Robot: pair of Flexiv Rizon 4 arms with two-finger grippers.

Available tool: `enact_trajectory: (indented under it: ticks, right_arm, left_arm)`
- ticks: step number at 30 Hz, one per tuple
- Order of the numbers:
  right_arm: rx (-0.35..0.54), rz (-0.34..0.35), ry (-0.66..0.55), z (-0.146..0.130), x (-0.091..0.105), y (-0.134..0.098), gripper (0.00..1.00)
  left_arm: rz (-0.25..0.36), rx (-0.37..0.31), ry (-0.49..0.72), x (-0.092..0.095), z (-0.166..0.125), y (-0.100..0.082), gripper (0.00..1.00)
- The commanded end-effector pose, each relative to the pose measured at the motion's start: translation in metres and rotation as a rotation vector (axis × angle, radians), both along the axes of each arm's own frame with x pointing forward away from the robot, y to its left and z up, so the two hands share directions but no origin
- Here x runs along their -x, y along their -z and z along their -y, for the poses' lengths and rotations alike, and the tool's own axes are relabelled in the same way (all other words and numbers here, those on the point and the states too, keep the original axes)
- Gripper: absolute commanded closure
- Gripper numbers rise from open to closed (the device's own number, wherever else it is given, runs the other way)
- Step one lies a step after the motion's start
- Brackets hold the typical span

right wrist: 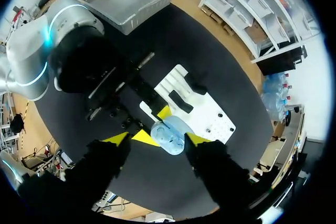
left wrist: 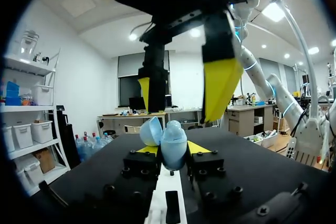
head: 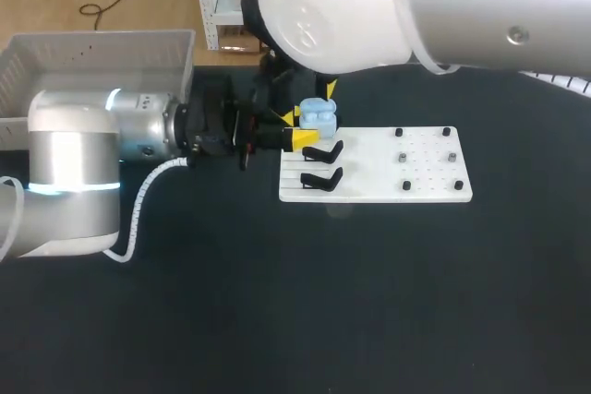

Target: Pick up each earbud case from the left stands, insert the matching earbuds, close the lid, and place the case in the box.

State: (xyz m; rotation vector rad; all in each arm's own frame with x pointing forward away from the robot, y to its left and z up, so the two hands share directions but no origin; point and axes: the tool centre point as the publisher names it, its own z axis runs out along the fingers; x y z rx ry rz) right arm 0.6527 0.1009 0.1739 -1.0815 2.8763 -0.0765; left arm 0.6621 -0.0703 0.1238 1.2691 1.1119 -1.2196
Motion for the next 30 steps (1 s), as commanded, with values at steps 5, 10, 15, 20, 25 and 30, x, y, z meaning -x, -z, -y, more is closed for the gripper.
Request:
enact_trajectory:
  ticks: [5,10,15,20,25,30]
  right_arm:
    - [-0.030,0.047,0.138,0.030,-0.012,-0.019,0.00]
    - [-0.060,0.074,0.280,0.048,-0.036,-0.020,0.00]
    - [-0.083,0.098,0.363,0.056,-0.057,-0.018,0.00]
    - [-0.079,0.087,0.380,0.058,-0.072,-0.011,0.00]
    - [-0.077,0.066,0.392,0.058,-0.079,0.000,0.00]
    - [-0.067,0.034,0.390,0.059,-0.080,0.011,0.00]
  left_arm:
    - [0.002,0.001,-0.001,0.000,0.000,0.001,1.00]
    - [0.002,0.001,-0.001,0.000,0.000,0.001,1.00]
    - [0.002,0.001,-0.001,0.000,0.000,0.001,1.00]
    - [0.002,0.001,-0.001,0.000,0.000,0.001,1.00]
    - [0.002,0.001,-0.001,0.000,0.000,0.001,1.00]
    - [0.002,0.001,-0.001,0.000,0.000,0.001,1.00]
